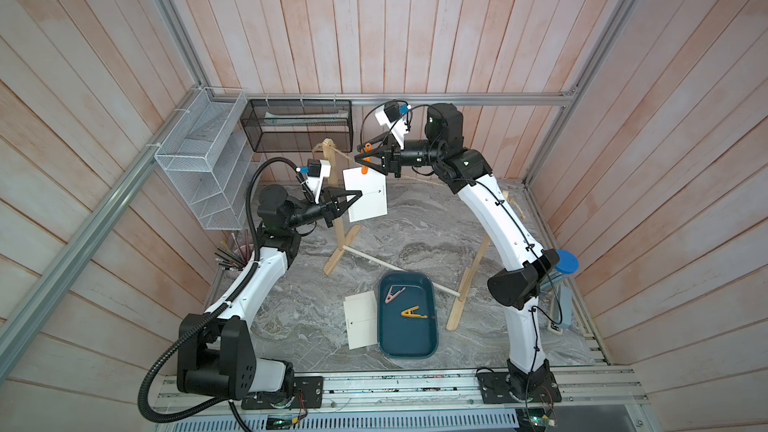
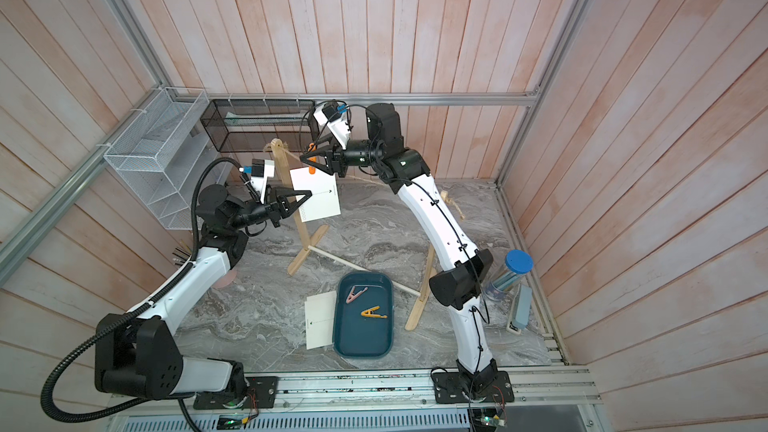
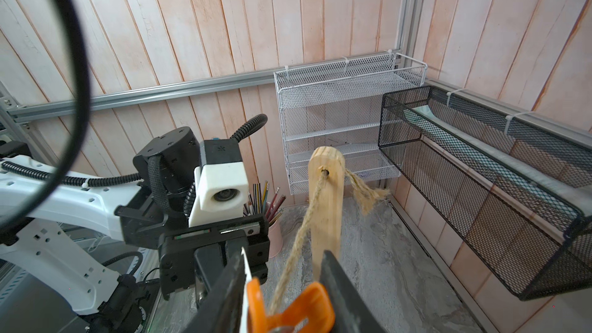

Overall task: Remove the postcards from the strings
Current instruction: Remove the clamp from the clothesline.

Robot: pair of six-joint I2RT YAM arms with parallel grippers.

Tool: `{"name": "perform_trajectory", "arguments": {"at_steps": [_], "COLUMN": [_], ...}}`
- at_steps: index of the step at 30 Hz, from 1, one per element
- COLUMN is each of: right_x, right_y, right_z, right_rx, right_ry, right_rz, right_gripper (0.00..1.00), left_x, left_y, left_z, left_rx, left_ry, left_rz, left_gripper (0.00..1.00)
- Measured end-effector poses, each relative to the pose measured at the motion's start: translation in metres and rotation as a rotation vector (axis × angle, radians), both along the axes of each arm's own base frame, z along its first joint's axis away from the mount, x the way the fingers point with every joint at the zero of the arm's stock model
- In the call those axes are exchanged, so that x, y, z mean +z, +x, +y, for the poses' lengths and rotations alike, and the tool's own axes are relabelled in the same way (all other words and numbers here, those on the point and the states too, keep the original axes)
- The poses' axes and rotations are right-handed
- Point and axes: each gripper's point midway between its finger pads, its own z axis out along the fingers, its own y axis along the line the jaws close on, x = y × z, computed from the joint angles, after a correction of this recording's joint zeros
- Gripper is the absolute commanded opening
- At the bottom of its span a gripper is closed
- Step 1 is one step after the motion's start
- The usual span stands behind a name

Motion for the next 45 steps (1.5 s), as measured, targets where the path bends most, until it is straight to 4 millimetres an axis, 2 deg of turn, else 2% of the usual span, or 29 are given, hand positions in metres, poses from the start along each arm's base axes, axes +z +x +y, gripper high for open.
{"name": "perform_trajectory", "arguments": {"at_steps": [5,8,12,13,14,23,30,39,45], "right_x": [-0.001,-0.001,0.001,0.001,0.002,0.004,0.013,0.038,0.061], "right_y": [0.001,0.0,0.0,0.0,0.0,0.002,0.011,0.025,0.028], "right_z": [0.0,0.0,0.0,0.0,0.0,0.0,-0.001,-0.009,-0.019], "right_rx": [0.002,0.005,0.005,0.005,0.004,-0.005,-0.059,-0.182,-0.257], "right_ry": [0.0,0.002,0.006,0.007,0.009,0.014,0.042,0.097,0.143], "right_rz": [0.004,0.005,0.002,0.004,0.004,0.001,-0.021,-0.076,-0.123], "right_gripper": [0.36,0.29,0.12,0.02,0.0,0.0,0.0,0.0,0.0], "left_x": [0.0,0.0,0.0,0.0,-0.001,0.0,0.0,-0.007,-0.008], "left_y": [0.0,-0.001,-0.001,-0.001,-0.002,-0.001,0.001,-0.013,-0.012], "left_z": [0.001,0.001,0.001,0.001,0.001,0.002,0.004,0.01,0.011], "left_rx": [-0.002,-0.006,-0.011,-0.01,-0.012,-0.013,0.002,0.053,0.07], "left_ry": [0.001,0.002,0.004,0.003,0.003,-0.002,-0.009,-0.02,-0.024], "left_rz": [0.001,0.0,0.001,0.001,0.003,0.017,0.029,0.056,0.065], "left_gripper": [0.0,0.0,0.0,0.0,0.0,0.0,0.0,0.0,0.0]}}
